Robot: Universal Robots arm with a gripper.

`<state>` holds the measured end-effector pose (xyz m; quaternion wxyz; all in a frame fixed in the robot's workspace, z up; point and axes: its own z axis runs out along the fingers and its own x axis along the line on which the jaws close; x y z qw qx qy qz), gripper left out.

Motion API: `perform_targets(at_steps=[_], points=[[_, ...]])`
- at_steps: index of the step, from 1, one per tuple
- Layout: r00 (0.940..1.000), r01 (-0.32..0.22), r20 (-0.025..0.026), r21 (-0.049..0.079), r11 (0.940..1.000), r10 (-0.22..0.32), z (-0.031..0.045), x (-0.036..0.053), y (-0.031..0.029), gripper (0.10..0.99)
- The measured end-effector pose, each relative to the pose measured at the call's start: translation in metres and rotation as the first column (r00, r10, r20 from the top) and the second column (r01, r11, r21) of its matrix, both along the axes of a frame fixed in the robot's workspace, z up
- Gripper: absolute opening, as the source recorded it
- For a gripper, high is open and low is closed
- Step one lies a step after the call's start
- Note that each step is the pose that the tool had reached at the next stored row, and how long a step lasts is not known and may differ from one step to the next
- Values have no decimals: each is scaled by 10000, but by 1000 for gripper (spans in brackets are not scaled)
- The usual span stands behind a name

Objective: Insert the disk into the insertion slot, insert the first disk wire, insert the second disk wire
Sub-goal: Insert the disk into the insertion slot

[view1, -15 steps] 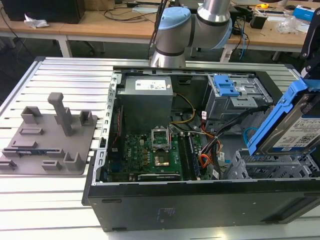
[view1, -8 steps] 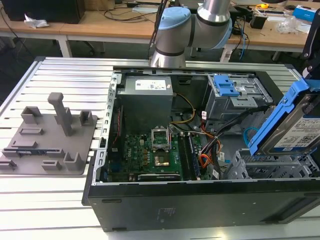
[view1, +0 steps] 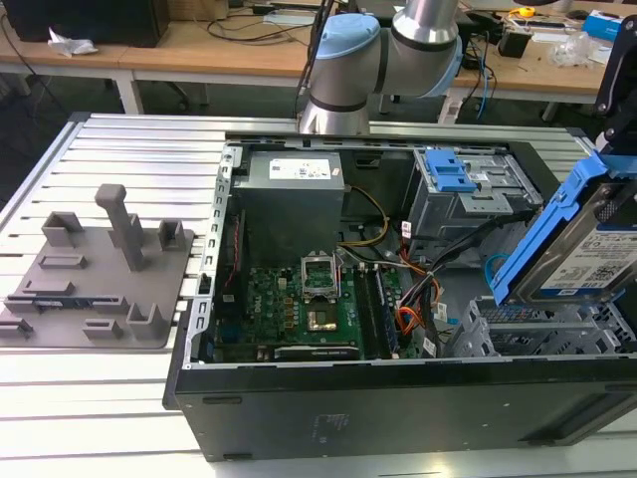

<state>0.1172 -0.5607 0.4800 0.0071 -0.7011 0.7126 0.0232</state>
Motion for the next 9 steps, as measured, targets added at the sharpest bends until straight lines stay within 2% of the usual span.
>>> perform_targets(at_steps=[5, 9], points=[[10000, 0, -43, -9, 10000, 0, -31, 7, 41, 365], [10000, 0, -59, -10, 10000, 0, -57, 23, 45, 365]])
